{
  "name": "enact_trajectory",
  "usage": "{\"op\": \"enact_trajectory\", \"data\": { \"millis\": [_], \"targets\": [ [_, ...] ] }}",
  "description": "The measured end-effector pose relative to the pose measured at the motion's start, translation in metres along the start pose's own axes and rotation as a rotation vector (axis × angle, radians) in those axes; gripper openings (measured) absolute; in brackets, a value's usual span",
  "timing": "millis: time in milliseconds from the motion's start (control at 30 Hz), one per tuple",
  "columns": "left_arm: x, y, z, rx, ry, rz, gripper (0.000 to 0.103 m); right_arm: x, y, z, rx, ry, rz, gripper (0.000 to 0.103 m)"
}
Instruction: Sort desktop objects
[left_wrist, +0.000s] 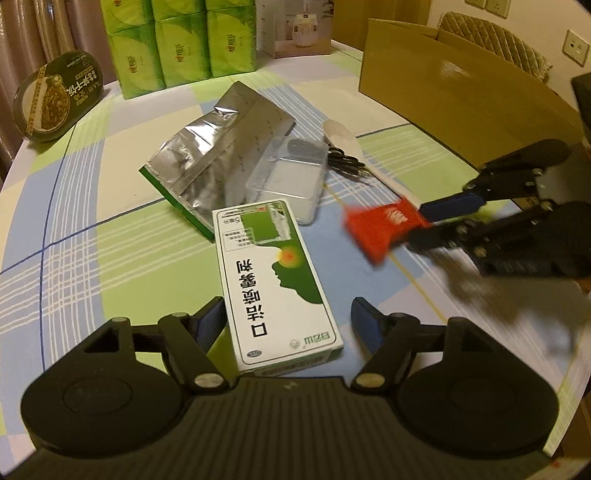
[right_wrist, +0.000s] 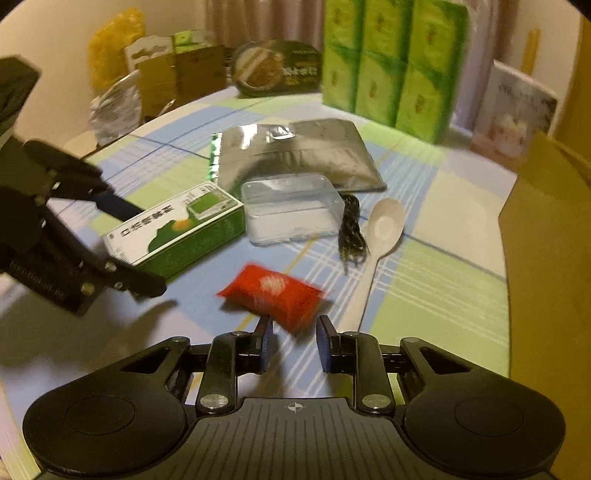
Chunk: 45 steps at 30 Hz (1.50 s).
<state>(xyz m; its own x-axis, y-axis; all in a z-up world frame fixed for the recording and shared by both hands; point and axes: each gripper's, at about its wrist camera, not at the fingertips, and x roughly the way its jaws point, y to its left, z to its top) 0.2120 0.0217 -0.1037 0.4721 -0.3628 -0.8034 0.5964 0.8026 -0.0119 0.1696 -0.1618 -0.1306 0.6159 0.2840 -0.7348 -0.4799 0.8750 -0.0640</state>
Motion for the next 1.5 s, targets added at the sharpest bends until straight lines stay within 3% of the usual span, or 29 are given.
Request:
{"op": "enact_trajectory", "data": {
  "millis": [67, 167, 433, 533, 600, 667, 700, 933, 1133, 1200, 1267, 1400, 1500],
  "targets": [
    [0.0, -0.001, 0.0, 0.003, -0.001, 0.001, 0.07, 0.001, 0.0, 0.002, -0.019, -0.014, -0.017, 0.043],
    [0.001, -0.001, 0.0, 0.005, -0.005, 0.007, 0.07, 0.006, 0.0, 0.007, -0.071, -0.028, 0.006, 0.054],
    [0.003, 0.004, 0.001, -0.009, -0.003, 0.032, 0.07, 0.036, 0.008, 0.017, -0.271, -0.029, 0.109, 0.054],
    [0.004, 0.004, 0.0, -0.011, 0.001, 0.029, 0.07, 0.041, 0.004, 0.023, -0.222, 0.004, 0.136, 0.053],
    [0.005, 0.004, -0.001, -0.008, 0.004, 0.028, 0.07, 0.04, 0.001, 0.023, -0.168, 0.031, 0.143, 0.045],
    [0.006, 0.004, 0.0, -0.011, 0.002, 0.025, 0.07, 0.036, -0.002, 0.021, -0.106, 0.044, 0.151, 0.03],
    [0.005, 0.004, 0.001, -0.014, -0.001, 0.023, 0.07, 0.033, -0.003, 0.018, -0.063, 0.047, 0.151, 0.029],
    [0.003, 0.006, 0.004, -0.071, -0.022, -0.011, 0.07, 0.007, 0.004, 0.0, 0.072, 0.018, 0.082, 0.028],
    [0.006, 0.006, 0.009, -0.101, -0.026, 0.016, 0.069, -0.006, 0.011, -0.014, 0.153, 0.0, -0.003, 0.028],
    [0.009, 0.006, 0.012, -0.113, -0.023, 0.036, 0.067, -0.007, 0.013, -0.015, 0.157, -0.005, -0.015, 0.028],
    [0.013, 0.007, 0.013, -0.118, -0.011, 0.05, 0.054, -0.008, 0.014, -0.017, 0.162, -0.01, -0.018, 0.028],
    [0.013, 0.006, 0.011, -0.107, 0.008, 0.071, 0.051, -0.011, 0.016, -0.021, 0.167, -0.024, -0.015, 0.029],
    [0.006, 0.001, 0.005, -0.103, 0.023, 0.066, 0.051, -0.015, 0.013, -0.026, 0.198, -0.031, -0.007, 0.039]
  ]
}}
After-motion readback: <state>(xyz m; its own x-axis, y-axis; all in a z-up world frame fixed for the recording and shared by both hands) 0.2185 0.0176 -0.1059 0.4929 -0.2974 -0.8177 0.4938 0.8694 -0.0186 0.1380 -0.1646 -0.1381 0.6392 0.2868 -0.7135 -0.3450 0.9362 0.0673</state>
